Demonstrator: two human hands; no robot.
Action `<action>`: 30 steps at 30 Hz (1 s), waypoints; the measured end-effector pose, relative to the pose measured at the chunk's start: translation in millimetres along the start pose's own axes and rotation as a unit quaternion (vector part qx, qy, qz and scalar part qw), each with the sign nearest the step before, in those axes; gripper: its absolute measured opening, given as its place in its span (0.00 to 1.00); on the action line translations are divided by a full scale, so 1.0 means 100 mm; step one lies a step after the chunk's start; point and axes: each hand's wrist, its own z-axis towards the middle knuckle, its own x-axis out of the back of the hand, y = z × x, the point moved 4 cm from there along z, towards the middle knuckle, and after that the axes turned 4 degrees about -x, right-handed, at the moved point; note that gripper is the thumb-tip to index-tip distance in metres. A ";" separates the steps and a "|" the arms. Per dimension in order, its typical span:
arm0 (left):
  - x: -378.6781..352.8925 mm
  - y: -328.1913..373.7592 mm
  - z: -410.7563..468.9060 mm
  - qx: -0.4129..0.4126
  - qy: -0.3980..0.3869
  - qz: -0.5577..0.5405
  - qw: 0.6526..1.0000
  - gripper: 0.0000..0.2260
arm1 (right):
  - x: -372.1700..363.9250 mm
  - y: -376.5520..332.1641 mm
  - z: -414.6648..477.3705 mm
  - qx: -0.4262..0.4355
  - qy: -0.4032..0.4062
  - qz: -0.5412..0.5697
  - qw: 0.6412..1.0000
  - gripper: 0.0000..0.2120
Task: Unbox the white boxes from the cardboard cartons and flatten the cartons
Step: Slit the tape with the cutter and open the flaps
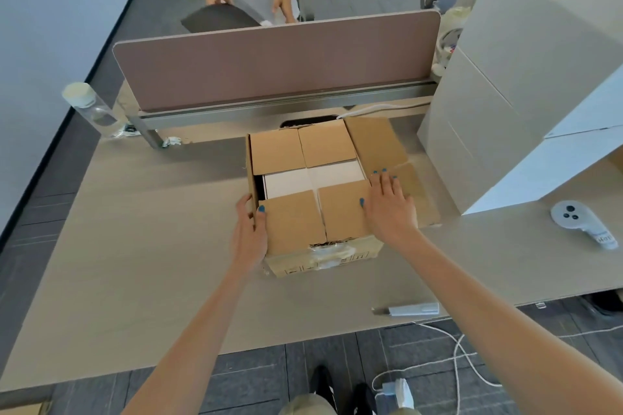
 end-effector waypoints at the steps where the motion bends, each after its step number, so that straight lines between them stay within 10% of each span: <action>1: 0.00 0.02 -0.01 0.001 -0.001 -0.007 1.000 0.18 | -0.04 0.00 0.01 0.011 -0.008 0.050 0.999 0.30; 15: 0.08 0.00 0.40 -0.021 -0.059 -0.091 0.994 0.15 | -0.30 0.07 0.27 -0.050 -0.032 0.586 0.808 0.22; 24: 0.14 0.09 0.42 -0.041 -0.055 0.116 0.991 0.25 | -0.21 0.06 0.29 -0.012 0.060 0.322 0.945 0.23; 30: 0.09 0.28 0.44 -0.207 -0.038 0.326 0.922 0.25 | -0.08 -0.12 0.33 0.118 0.140 0.110 0.977 0.22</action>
